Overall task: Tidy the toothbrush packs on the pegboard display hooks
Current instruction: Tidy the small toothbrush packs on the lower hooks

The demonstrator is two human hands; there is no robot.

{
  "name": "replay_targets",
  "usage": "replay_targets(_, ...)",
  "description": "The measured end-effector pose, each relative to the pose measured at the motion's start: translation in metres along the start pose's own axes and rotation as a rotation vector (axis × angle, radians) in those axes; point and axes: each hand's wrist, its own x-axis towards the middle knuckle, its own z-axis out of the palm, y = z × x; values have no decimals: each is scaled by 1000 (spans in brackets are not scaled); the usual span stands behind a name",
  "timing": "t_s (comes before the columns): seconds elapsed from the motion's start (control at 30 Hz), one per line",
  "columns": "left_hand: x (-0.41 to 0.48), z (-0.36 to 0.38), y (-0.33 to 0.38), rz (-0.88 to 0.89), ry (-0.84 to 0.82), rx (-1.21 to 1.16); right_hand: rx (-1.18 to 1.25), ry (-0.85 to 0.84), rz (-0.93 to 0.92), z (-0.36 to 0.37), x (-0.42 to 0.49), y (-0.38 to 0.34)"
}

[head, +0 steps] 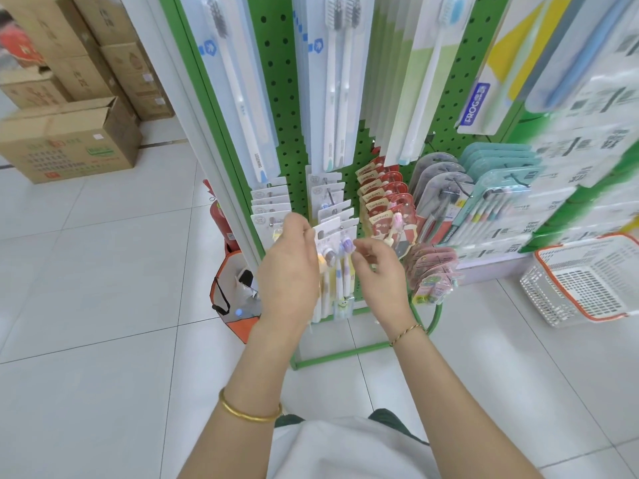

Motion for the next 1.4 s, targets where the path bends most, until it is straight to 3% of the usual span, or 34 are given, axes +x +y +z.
replay_targets(0.23,12,20,5,-176,-72,-452,138,-104,47,-28,-9,4)
replay_targets(0.33,15,31,13,-198,-96,-492,158,-102,79,-39,-9,7)
replay_targets(0.5,6,44,28,-180,-308,-547,226,-14,82,-47,-8,7)
replay_targets(0.73,0,55,27,-145,-400,-624,285,47,93,-51,-4,2)
replay_targets(1.2,-12,51,20,77,-902,-508,481,397,280,-75,13,1)
replay_targets(1.3,-18,51,21,116,-917,-383,502,523,313,-81,15,7)
replay_targets(1.4,-23,49,24,311,-882,-121,599,641,392,-84,16,10)
